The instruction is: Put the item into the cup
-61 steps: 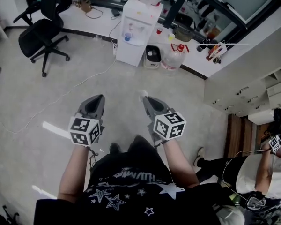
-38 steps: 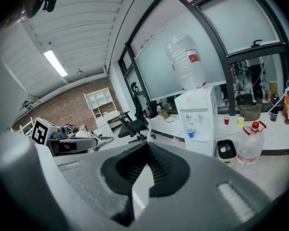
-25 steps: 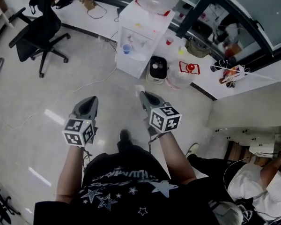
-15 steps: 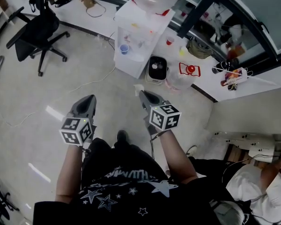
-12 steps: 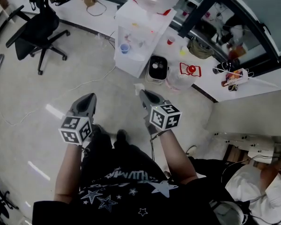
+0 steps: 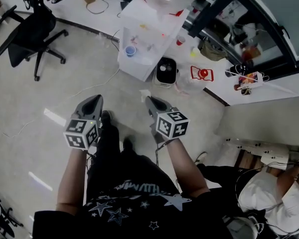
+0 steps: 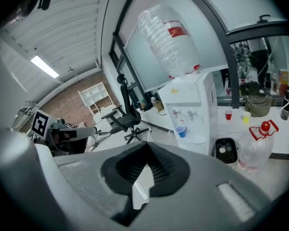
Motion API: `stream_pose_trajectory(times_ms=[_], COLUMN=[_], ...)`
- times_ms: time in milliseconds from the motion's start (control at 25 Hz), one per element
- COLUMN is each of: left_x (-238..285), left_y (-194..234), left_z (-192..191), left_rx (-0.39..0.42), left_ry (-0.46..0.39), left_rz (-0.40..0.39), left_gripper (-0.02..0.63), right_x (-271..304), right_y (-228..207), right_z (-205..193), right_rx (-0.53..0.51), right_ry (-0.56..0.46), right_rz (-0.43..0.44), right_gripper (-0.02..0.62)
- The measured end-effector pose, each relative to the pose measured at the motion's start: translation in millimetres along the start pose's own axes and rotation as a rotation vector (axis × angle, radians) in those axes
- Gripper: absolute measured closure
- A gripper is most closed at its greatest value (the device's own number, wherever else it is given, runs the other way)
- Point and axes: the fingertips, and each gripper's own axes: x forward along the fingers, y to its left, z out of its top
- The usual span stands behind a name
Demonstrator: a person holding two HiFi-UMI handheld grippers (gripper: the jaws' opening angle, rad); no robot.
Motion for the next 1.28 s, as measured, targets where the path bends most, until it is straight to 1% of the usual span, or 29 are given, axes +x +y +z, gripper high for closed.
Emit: stream_pose_trajectory(times_ms=[120, 360, 520, 720, 880, 1000, 1120, 1280], left_x=[15.2, 54.5, 87.1, 118.0, 149.7, 171.5, 191.8, 207.8], left_y=[20.2, 71.1, 102.4, 138.5, 156.0, 166.9, 174.6, 178.5], left_z=[3.0, 4.7, 13.1, 7.5, -1.4, -6.7, -12.5, -23.3], left_rx=[-0.022, -0.06, -0.059, -0.087, -0.074, -0.066, -0.078, -0.079], left_ry=[0.005, 0.062, 0.079, 0.12, 0.171, 0.192, 0.191, 0.225], left_rz=[-0.015, -0.049, -0.075, -0.106, -0.157, -0.192, -0.207, -0.241], left_gripper=[0.6, 0.6, 0.6, 0.6, 0.6, 0.6, 0.6, 0.6], right_x=[22.3, 76.5, 121.8, 183.1, 225.9, 249.2, 264.1, 277.1], right_y=[-3.5, -21.1, -31.9, -39.9, -45.2, -50.9, -62.3, -76.7], right_z=[3.5, 16.8, 28.0, 23.6, 22.6, 23.9, 24.9, 26.5], right_rx=[0.002, 0.035, 0.044, 0.077, 0.086, 0.095, 0.092, 0.11], right_ry=[0.015, 0.044, 0.072, 0.112, 0.135, 0.137, 0.146, 0.13], right_rz=[-0.023, -0.094, -0.127, -0.18, -0.213, -0.236, -0.261, -0.289], right_gripper=[0.594, 0.595, 0.595, 0.595, 0.595, 0.595, 0.595, 0.595])
